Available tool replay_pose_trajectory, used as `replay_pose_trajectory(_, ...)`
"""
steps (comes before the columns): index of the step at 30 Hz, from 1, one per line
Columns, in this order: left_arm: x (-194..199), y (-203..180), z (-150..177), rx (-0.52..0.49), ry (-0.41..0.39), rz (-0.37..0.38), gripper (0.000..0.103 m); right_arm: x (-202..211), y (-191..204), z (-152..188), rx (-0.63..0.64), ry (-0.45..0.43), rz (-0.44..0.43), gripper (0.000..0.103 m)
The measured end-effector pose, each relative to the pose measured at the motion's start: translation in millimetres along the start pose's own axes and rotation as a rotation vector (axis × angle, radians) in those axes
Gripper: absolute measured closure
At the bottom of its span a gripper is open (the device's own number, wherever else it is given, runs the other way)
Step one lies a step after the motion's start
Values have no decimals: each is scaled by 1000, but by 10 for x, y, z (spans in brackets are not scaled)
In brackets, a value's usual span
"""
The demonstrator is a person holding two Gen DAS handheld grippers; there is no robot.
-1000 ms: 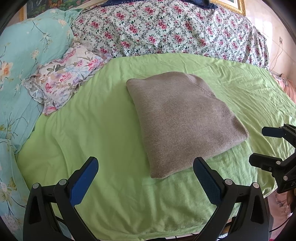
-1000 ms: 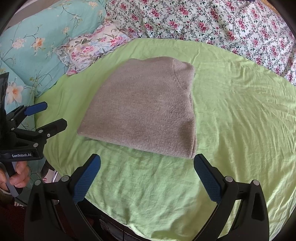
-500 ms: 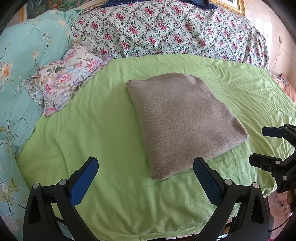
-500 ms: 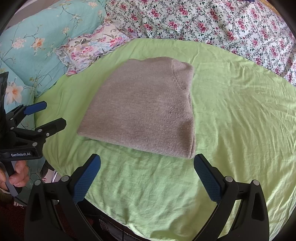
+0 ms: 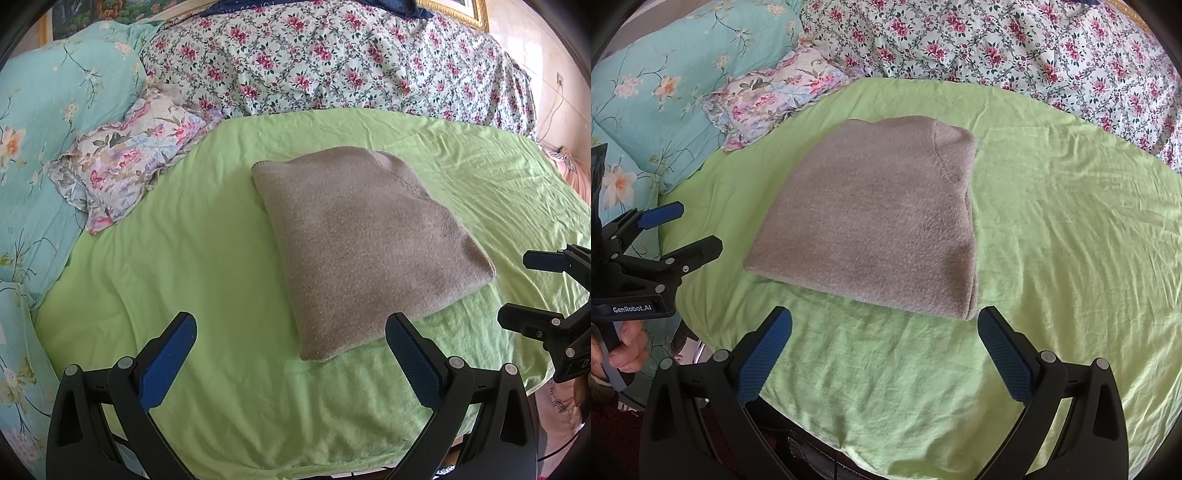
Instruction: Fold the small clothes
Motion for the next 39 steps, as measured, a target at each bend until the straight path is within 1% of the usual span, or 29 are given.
replay_pose_trajectory(39, -65, 45, -65, 7, -2, 6, 1, -10, 14, -95, 3, -11, -1, 2)
Point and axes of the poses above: each gripper's, at about its wrist camera, not at the fingertips, and x roughly against the way its jaws point, y to its left, z to its underside, the point moved 1 cm from there along -x, roughly the way its jaws point, and after that the axes turned 11 degrees about -x, right-handed, at the moved point
